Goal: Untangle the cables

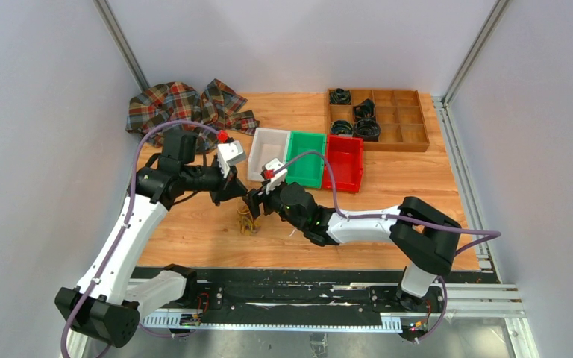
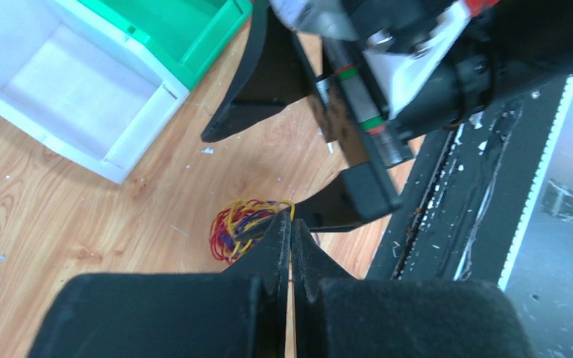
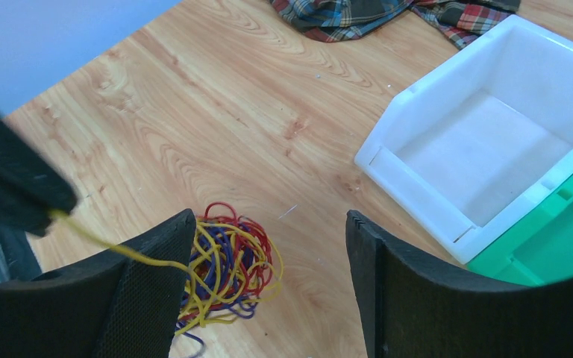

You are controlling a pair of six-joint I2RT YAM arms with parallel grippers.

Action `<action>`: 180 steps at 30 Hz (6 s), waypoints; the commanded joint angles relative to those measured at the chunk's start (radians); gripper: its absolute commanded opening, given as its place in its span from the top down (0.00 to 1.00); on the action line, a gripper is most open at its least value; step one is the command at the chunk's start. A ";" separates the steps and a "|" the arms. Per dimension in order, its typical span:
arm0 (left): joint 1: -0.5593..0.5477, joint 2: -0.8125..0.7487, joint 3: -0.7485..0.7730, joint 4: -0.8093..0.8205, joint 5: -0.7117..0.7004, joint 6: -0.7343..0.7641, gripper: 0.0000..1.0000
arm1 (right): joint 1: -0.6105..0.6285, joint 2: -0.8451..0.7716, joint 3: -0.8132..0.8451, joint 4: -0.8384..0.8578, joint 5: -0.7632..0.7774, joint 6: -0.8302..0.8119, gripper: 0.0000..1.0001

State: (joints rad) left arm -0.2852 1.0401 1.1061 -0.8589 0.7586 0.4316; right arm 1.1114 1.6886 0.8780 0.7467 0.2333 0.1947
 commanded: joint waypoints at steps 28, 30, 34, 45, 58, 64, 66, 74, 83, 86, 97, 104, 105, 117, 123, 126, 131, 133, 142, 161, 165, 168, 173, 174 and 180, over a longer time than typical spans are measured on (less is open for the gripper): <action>-0.011 -0.023 0.432 -0.043 -0.041 -0.174 1.00 | 0.015 0.031 -0.253 0.131 0.205 0.018 0.30; -0.011 -0.024 0.462 -0.042 -0.068 -0.169 1.00 | 0.015 0.022 -0.271 0.131 0.205 0.026 0.30; -0.011 -0.023 0.500 -0.042 -0.108 -0.152 1.00 | 0.015 0.005 -0.305 0.135 0.245 0.045 0.30; -0.011 -0.035 0.568 -0.029 -0.202 -0.132 1.00 | 0.015 -0.075 -0.356 0.117 0.224 0.057 0.30; -0.011 0.044 0.939 0.078 -0.396 -0.140 1.00 | 0.015 -0.055 -0.429 0.135 0.230 0.119 0.37; -0.010 0.073 1.039 0.137 -0.429 -0.157 1.00 | 0.015 -0.040 -0.455 0.136 0.234 0.143 0.38; -0.011 0.074 1.039 0.137 -0.400 -0.169 1.00 | 0.017 -0.055 -0.463 0.146 0.224 0.142 0.37; -0.011 -0.012 0.851 0.138 -0.337 -0.161 1.00 | 0.068 -0.250 -0.309 0.030 0.062 -0.003 0.17; -0.011 -0.107 0.635 0.138 -0.259 -0.146 0.99 | 0.097 -0.293 -0.155 -0.026 -0.205 -0.062 0.14; -0.010 -0.113 0.616 0.137 -0.220 -0.176 0.99 | 0.096 -0.271 -0.145 -0.016 -0.195 -0.085 0.14; -0.011 -0.095 0.622 0.137 -0.121 -0.230 0.99 | 0.063 -0.196 -0.104 -0.005 -0.075 -0.132 0.20; -0.010 -0.097 0.624 0.137 -0.100 -0.229 0.99 | 0.050 -0.136 -0.055 -0.036 -0.062 -0.133 0.22; -0.011 -0.098 0.625 0.137 -0.100 -0.229 0.99 | 0.050 -0.121 -0.044 -0.035 -0.061 -0.135 0.22; -0.011 -0.090 0.680 0.138 -0.093 -0.236 0.99 | 0.023 0.057 0.061 0.002 -0.035 -0.122 0.45; -0.011 -0.046 0.801 0.138 -0.129 -0.219 1.00 | 0.013 0.150 0.048 0.005 -0.021 -0.077 0.56; -0.010 -0.017 0.873 0.138 -0.149 -0.214 1.00 | 0.013 0.160 0.010 0.029 -0.009 -0.060 0.61; -0.010 0.018 0.966 0.152 -0.194 -0.202 1.00 | 0.013 0.160 -0.066 0.057 0.006 -0.032 0.68; -0.011 0.026 0.997 0.182 -0.248 -0.194 1.00 | 0.013 0.158 -0.104 0.082 0.016 -0.013 0.69; -0.010 0.039 1.039 0.407 -0.564 -0.182 1.00 | 0.013 0.117 -0.258 0.171 0.041 0.045 0.64; -0.010 -0.265 -0.019 0.275 -0.723 0.057 0.99 | -0.016 -0.159 -0.330 0.010 -0.104 0.058 0.58; -0.010 -0.268 -0.151 0.186 -0.671 0.121 0.67 | -0.022 -0.158 -0.278 -0.073 -0.134 0.053 0.75; -0.011 -0.279 -0.227 0.157 -0.579 0.152 0.42 | -0.022 -0.147 -0.240 -0.100 -0.163 0.049 0.87; -0.011 -0.261 -0.242 0.136 -0.331 0.131 0.18 | -0.022 -0.135 -0.179 -0.128 -0.192 0.051 0.96; -0.010 -0.249 -0.237 0.137 -0.284 0.122 0.15 | -0.022 -0.135 -0.171 -0.127 -0.199 0.053 0.97; -0.011 -0.154 -0.199 0.131 -0.077 0.097 0.15 | -0.023 -0.143 -0.127 -0.126 -0.279 0.058 0.99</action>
State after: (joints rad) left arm -0.2913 0.8375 0.8642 -0.7284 0.4839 0.5411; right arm 1.0969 1.5486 0.7067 0.6231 0.0257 0.2466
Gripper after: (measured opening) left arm 0.858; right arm 0.008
